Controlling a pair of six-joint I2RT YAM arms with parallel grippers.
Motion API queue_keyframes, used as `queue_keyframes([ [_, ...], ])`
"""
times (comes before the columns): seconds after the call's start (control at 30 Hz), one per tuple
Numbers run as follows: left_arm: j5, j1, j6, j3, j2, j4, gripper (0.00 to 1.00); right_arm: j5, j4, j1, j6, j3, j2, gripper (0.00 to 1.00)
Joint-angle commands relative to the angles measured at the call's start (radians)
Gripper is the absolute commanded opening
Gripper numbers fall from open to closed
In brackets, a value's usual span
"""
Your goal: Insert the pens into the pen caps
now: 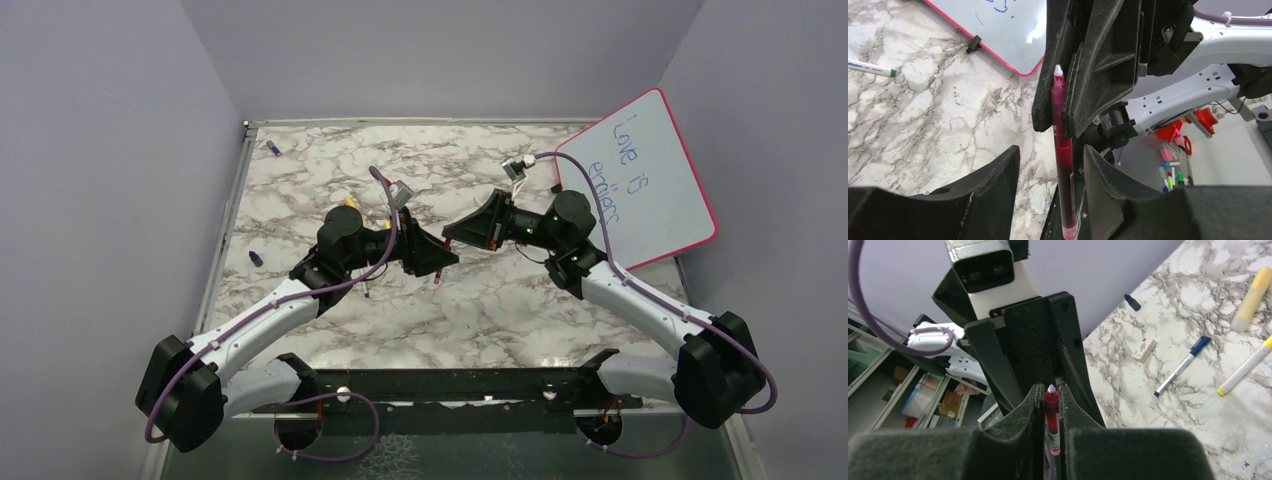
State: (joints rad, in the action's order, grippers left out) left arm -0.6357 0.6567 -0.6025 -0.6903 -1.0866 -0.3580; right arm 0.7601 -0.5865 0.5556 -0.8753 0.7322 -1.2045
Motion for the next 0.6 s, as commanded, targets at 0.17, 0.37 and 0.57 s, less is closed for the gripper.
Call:
queue_keyframes([
  [0.17,-0.073,0.004,-0.151,-0.041,-0.033,-0.035,0.38,-0.016,-0.121,0.004,-0.028,-0.015,0.020,0.01],
  [0.37,-0.081,0.009,-0.184,-0.048,-0.054,-0.059,0.29,-0.026,-0.133,0.004,-0.040,-0.017,0.011,0.01],
  [0.57,-0.105,0.015,-0.187,-0.053,-0.072,-0.067,0.15,-0.039,-0.128,0.004,-0.038,-0.019,0.010,0.01],
])
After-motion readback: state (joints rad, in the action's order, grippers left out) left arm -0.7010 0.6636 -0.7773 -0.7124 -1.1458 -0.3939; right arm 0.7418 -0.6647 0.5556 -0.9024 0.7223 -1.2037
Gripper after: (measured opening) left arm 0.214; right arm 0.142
